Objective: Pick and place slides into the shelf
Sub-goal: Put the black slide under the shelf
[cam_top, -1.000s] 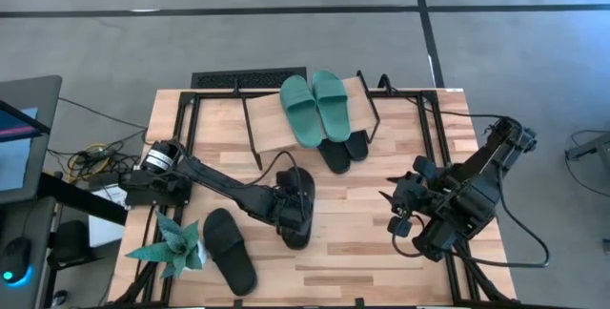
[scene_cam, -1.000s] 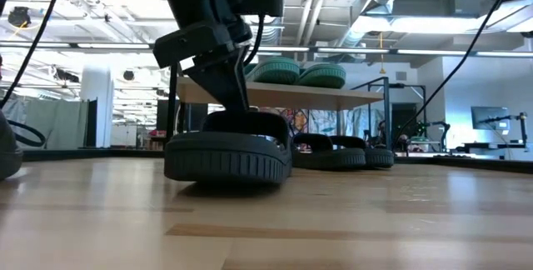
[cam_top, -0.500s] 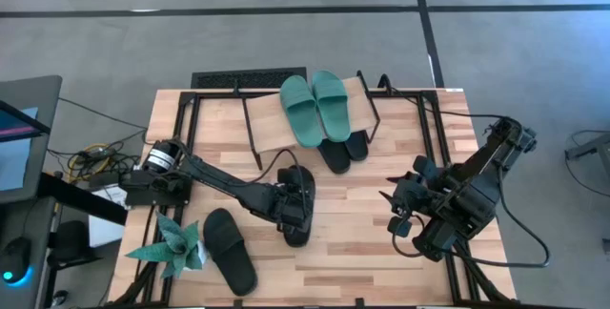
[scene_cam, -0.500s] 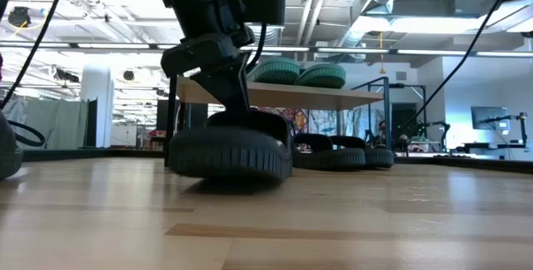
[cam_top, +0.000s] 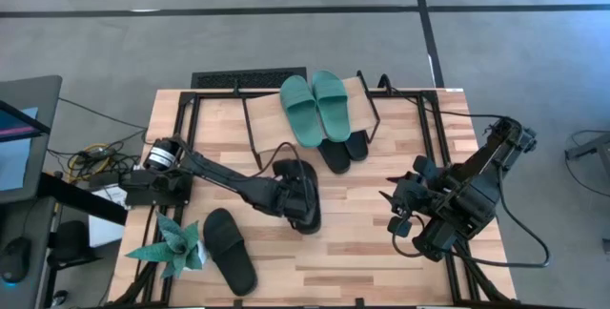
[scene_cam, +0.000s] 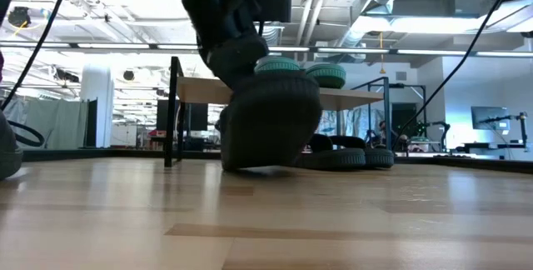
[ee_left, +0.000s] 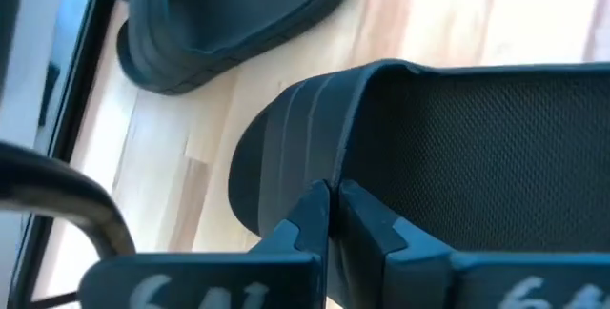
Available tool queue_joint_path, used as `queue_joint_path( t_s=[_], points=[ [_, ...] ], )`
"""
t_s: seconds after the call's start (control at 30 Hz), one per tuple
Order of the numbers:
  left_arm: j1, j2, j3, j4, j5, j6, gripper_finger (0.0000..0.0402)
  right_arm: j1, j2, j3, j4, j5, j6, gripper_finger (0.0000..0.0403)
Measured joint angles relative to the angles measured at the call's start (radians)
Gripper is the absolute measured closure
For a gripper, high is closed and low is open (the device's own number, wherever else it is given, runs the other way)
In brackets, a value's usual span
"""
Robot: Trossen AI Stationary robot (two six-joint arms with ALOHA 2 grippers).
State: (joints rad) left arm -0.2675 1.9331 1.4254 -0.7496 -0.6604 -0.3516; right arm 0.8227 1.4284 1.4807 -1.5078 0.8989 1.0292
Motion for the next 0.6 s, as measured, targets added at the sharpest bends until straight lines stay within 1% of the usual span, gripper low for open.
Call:
queue_joint_path(
  t_s=[0.23, 0.43, 0.6],
  points=[
    [0.045, 0.0, 0.0, 0.001, -0.039, -0.082, 0.0401, 0.0, 0.0, 0.0, 0.0, 0.0, 0.0, 0.0249],
    [0.089, 0.0, 0.0, 0.008, -0.044, -0.079, 0.0401, 0.0, 0.0, 0.0, -0.001, 0.0, 0.0, 0.0249],
    [0.115, 0.0, 0.0, 0.019, -0.044, -0.037, 0.0401, 0.0, 0.0, 0.0, -0.002, 0.0, 0.0, 0.0249]
  ],
)
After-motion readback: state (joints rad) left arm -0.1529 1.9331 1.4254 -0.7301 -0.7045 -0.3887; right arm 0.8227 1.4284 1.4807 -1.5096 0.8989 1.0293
